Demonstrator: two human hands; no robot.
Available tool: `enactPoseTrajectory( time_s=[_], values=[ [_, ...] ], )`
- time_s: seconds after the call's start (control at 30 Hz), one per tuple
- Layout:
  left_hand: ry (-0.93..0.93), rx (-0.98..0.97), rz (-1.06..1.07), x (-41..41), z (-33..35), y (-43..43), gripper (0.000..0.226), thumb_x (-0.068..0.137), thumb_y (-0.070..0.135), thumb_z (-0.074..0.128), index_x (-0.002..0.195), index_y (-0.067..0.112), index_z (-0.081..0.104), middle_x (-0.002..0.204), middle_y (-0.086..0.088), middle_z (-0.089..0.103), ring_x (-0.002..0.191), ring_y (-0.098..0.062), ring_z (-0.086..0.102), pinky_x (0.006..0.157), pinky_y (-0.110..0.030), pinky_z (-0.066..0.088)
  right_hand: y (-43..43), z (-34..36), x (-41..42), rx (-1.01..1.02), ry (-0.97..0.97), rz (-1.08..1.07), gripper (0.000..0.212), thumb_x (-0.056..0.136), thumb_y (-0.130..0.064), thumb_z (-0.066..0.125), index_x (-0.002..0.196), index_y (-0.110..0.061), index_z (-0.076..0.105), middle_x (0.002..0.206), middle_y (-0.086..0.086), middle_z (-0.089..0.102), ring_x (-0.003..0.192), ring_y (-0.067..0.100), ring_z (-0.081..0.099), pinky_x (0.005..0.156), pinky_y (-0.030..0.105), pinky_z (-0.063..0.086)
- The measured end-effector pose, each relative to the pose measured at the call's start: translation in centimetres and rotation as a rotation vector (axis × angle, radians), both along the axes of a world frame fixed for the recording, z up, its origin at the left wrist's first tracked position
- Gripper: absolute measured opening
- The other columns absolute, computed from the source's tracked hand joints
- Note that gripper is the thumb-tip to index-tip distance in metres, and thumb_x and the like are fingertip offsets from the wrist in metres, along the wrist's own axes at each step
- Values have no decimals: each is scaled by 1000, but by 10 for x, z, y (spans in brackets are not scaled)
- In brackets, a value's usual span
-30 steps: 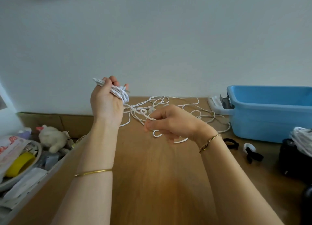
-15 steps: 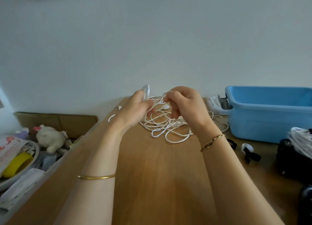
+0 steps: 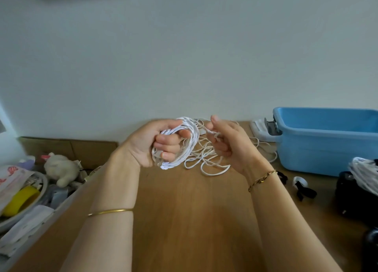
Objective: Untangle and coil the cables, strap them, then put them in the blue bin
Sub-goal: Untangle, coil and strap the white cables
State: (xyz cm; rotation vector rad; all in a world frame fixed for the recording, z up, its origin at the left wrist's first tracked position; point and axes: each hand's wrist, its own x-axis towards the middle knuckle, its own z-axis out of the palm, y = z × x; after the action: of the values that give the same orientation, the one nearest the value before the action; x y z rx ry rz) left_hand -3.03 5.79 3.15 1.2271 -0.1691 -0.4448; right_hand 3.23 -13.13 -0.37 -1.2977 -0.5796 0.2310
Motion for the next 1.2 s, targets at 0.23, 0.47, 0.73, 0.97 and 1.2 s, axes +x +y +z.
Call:
enactPoseTrajectory(
  time_s=[0.23, 0.47, 0.73, 0.97, 1.2],
  values=[
    [59, -588, -179, 7, -2, 25, 30, 96, 20, 42, 96, -5, 60, 47, 3, 38, 45, -10, 34, 52, -25, 37, 7, -23, 3, -85, 58, -29, 27, 88, -26, 61, 63, -15, 64, 52, -4, 35, 41, 6, 22, 36, 15, 19],
    [28, -210, 312, -3, 9, 12, 16, 77, 26, 56, 76, 10, 57, 35, 7, 29, 30, -3, 27, 37, -14, 25, 13, -20, 2, 2, 31, -238, 28, 93, -27, 57, 68, -14, 63, 53, -1, 33, 39, 5, 23, 36, 17, 20],
    [15, 299, 279, -2, 7, -6, 29, 94, 25, 45, 80, 4, 60, 39, 11, 27, 32, -2, 24, 36, -15, 29, 11, -13, 6, 232, -55, -585, 27, 93, -26, 57, 67, -20, 65, 57, -2, 36, 52, 8, 31, 50, 19, 30],
    [-99, 123, 325, -1, 9, -11, 27, 88, 27, 49, 78, 5, 60, 37, 11, 27, 32, -2, 25, 36, -15, 29, 12, -17, 6, 168, 26, -567, 26, 91, -24, 59, 67, -16, 65, 54, -3, 37, 47, 6, 30, 45, 18, 29],
    [-108, -587, 359, -2, 8, 5, 24, 78, 22, 52, 77, 3, 66, 45, 9, 34, 40, -5, 32, 48, -14, 36, 18, -21, -7, -318, 93, 160, 27, 95, -33, 52, 89, -13, 69, 54, -4, 33, 42, 7, 18, 37, 18, 16]
  ],
)
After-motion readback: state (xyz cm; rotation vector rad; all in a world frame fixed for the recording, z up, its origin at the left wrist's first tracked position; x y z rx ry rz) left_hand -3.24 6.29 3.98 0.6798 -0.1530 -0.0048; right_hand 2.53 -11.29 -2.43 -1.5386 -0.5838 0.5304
